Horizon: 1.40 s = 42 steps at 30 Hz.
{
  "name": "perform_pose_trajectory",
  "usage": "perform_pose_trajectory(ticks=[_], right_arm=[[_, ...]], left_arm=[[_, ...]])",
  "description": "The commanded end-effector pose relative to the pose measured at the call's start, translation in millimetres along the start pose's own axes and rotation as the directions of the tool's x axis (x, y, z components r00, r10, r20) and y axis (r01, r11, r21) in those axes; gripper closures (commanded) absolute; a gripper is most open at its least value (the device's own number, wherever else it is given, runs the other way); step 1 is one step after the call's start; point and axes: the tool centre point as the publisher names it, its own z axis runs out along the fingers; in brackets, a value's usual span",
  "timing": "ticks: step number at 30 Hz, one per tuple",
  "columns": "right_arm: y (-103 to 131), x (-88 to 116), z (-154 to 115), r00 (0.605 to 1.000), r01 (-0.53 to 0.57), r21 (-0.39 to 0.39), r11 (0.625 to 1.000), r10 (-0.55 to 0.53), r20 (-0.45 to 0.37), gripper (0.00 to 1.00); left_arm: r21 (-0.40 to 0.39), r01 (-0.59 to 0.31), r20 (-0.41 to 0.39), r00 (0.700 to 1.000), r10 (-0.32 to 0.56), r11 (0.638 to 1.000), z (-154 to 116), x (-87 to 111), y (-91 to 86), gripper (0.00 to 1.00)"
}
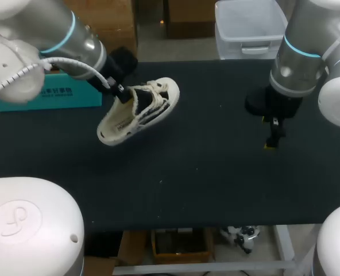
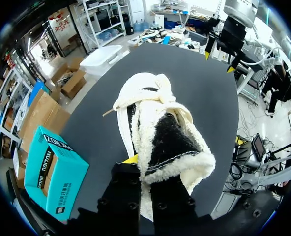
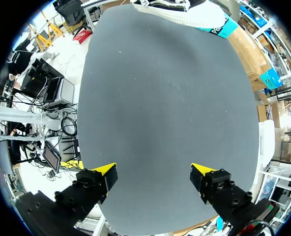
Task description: Open the shoe tongue, take the insole out of the shoe, put the insole back into the shoe, and pack the shoe into the shoebox
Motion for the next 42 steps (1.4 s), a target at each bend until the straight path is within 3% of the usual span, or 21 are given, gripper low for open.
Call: perform_pose_trajectory(ticks=[1,5,10,22,31,42], right_arm=[[-0.6,0.6,-0.6,1.0,0.001,0.0,1.0,-0.001,0.0,0.0],[-0.6,0.6,-0.6,1.0,0.001,0.0,1.0,-0.001,0.0,0.0],[-0.6,0.6,-0.6,1.0,0.001,0.0,1.0,-0.001,0.0,0.0],[-0.6,0.6,-0.6,1.0,0.001,0.0,1.0,-0.001,0.0,0.0],[-0.6,0.6,-0.6,1.0,0.001,0.0,1.0,-0.001,0.0,0.0],[-0.6,0.6,-0.6,1.0,0.001,0.0,1.0,-0.001,0.0,0.0]], left_arm=[[0.051,-0.344,-0.169,0.922,0.348,0.937,-69.0,-29.4,8.3,1.0],[0.055,-0.398,-0.159,0.902,0.402,0.916,-84.4,-56.2,12.7,1.0],[0.04,-0.48,-0.136,0.866,0.481,0.876,-104.8,-105.5,27.9,1.0],[0.04,-0.533,-0.07,0.842,0.535,0.845,-134.0,-220.0,70.5,1.0],[0.023,-0.535,-0.033,0.844,0.536,0.844,-125.0,-283.8,110.9,1.0],[0.028,-0.52,-0.021,0.853,0.521,0.853,-92.0,-347.5,120.8,1.0]])
